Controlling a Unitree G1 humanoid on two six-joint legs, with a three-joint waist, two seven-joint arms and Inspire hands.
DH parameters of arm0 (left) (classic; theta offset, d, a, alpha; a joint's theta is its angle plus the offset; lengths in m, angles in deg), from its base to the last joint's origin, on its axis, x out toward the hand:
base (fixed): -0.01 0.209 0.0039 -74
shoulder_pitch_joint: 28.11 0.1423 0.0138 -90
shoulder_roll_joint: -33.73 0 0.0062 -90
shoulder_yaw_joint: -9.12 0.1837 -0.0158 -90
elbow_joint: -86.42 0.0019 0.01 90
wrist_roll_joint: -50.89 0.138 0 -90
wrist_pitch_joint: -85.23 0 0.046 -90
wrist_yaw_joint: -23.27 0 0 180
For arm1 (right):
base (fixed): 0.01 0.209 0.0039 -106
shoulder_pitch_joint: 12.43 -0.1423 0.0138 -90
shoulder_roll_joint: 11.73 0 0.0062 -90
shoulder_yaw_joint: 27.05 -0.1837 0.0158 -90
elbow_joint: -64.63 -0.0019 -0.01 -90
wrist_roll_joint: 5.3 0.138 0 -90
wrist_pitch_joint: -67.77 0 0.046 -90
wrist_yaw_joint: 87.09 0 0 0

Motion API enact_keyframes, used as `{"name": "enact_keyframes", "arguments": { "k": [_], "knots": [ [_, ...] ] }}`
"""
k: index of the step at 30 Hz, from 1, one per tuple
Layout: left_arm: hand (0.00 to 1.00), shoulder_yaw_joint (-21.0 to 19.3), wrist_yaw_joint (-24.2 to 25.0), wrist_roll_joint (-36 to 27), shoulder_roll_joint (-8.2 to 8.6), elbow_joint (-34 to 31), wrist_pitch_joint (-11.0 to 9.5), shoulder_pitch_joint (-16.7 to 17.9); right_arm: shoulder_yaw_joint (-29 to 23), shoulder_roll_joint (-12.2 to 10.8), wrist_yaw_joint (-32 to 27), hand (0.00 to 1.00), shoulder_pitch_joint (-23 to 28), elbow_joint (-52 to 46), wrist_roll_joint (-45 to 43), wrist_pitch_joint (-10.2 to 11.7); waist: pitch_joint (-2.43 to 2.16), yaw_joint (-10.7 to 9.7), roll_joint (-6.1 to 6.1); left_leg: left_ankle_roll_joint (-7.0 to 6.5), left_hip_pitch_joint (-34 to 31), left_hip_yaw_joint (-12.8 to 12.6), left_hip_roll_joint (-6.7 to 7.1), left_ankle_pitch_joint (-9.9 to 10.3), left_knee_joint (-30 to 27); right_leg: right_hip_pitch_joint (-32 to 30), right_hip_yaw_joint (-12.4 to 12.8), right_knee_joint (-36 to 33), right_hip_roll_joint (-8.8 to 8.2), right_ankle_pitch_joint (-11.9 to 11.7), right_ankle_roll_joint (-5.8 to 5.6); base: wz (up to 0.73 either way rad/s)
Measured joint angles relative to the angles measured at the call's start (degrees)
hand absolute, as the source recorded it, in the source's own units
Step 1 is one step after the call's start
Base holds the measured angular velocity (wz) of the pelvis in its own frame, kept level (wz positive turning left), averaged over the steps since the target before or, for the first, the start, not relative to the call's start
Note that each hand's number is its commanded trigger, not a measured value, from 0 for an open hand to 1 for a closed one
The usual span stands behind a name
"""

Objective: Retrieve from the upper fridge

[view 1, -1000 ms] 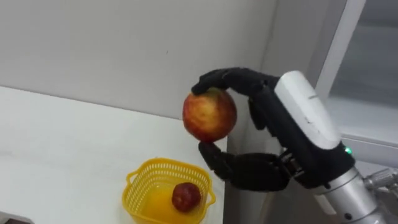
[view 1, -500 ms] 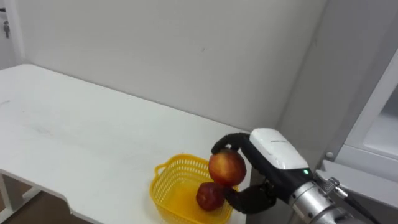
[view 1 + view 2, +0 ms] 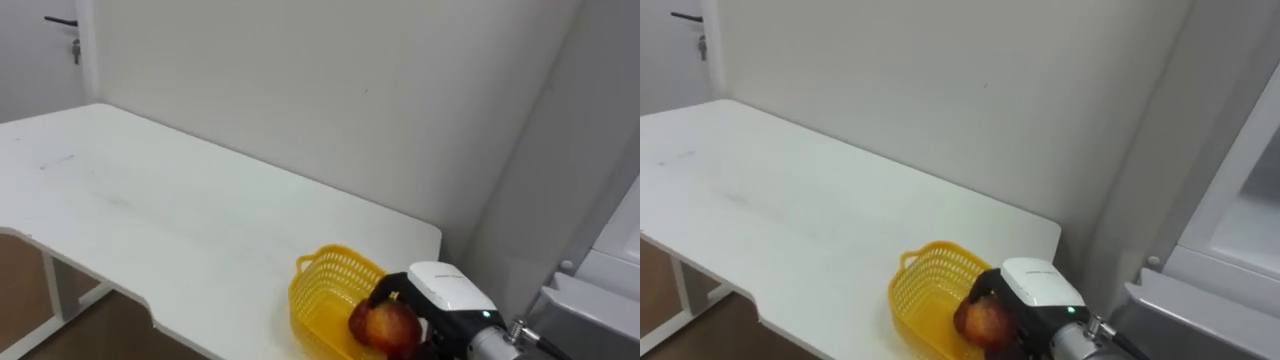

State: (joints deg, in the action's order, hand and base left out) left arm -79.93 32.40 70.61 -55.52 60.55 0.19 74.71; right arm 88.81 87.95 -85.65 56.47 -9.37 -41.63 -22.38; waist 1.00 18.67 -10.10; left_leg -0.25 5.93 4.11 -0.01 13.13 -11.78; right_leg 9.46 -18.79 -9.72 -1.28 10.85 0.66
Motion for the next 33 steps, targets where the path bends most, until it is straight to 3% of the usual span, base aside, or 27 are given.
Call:
{"name": "enact_keyframes", "arguments": {
  "k": [2, 3, 4, 5, 14, 33],
  "knots": [
    [0.0, 0.4, 0.4, 0.3, -0.1, 0.0, 0.0, 0.0, 0.0, 0.0, 0.0, 1.0, -0.1, 0.9, 0.0, 0.0, 0.02, 0.1, -0.05, 0.0, -0.3, 0.5, 0.11, 0.0, -0.1, 0.0, -0.3, 0.0, -0.06, 0.0, 0.0, 0.13],
    [0.0, 0.5, 0.6, 0.7, -0.11, 0.0, 0.0, 0.0, 0.0, 0.0, 0.0, 0.92, -0.1, 1.3, 0.0, 0.0, 0.06, 0.1, -0.1, 0.0, -0.4, 0.8, 0.18, 0.0, -0.1, 0.0, -0.4, 0.0, -0.11, 0.0, 0.0, 0.08],
    [0.0, 0.5, 0.7, 0.8, -0.1, -0.2, 0.0, 0.0, 0.0, 0.0, 0.0, 0.51, -0.1, 1.6, -0.2, 0.0, 0.14, 0.3, -0.14, 0.0, -0.4, 0.8, 0.22, 0.0, -0.1, 0.1, -0.4, 0.0, -0.14, 0.0, -0.01, 0.06],
    [0.0, 0.5, 0.7, 0.9, -0.1, -0.3, 0.0, 0.0, 0.0, 0.0, 0.0, 0.0, -0.1, 1.6, -0.2, 0.0, 0.16, 0.4, -0.17, 0.0, -0.4, 0.9, 0.25, 0.0, -0.1, 0.1, -0.4, 0.0, -0.16, 0.0, -0.01, 0.0],
    [0.0, 0.5, 1.7, 1.2, -0.26, -2.4, 0.0, 0.2, 0.0, 0.0, 0.0, 0.0, -0.1, 1.6, -0.3, 0.0, 0.59, 0.5, -0.66, -0.04, -1.6, 1.9, 0.66, 0.0, -1.0, -0.2, -1.6, 0.0, -0.45, 0.1, -0.11, 0.06],
    [0.0, 0.5, 1.7, 1.3, -0.3, -2.3, 1.0, 0.7, 0.0, -0.1, 0.0, 0.0, -0.1, 1.6, -0.2, 0.0, 0.41, 0.6, -0.9, -0.04, -1.8, 2.3, 0.7, 0.0, -1.2, -0.3, -1.7, 0.0, -0.42, 0.1, -0.13, 0.01]
  ]
}}
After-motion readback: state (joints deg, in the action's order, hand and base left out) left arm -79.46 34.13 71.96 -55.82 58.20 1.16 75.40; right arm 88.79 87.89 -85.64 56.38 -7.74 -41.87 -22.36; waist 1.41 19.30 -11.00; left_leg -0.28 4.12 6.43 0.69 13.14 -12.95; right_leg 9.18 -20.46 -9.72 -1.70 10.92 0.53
